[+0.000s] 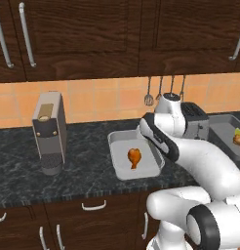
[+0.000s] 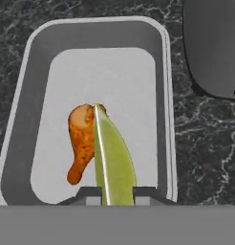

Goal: Place one lemon wedge and one chicken drumstick in each tupperware on the nearby counter, to pack two identical lunches.

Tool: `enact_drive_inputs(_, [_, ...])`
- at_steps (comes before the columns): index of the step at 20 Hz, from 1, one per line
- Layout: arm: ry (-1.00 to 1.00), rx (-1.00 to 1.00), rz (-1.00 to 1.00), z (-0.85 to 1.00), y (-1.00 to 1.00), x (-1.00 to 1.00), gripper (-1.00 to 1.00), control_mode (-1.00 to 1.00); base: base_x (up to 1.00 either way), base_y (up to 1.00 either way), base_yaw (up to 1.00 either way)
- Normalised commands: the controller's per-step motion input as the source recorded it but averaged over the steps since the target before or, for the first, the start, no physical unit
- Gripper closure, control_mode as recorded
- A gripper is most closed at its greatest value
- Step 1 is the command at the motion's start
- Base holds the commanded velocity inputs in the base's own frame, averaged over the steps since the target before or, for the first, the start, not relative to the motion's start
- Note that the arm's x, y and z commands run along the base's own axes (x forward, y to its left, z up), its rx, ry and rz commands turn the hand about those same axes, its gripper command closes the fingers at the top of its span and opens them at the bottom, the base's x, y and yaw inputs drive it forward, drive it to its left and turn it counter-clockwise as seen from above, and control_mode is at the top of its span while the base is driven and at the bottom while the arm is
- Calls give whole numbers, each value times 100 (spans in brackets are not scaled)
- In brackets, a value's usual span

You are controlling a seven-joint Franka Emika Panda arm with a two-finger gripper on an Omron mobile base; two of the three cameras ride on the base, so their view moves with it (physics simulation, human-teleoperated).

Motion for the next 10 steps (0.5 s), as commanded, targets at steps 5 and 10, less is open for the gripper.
enact_drive_inputs(5, [-12,-17,-4,-84,13,75,100,-100,0,0,0])
enact_drive_inputs(10, [-15,-20,-5,-85,0,30,-100,-100,0,0,0])
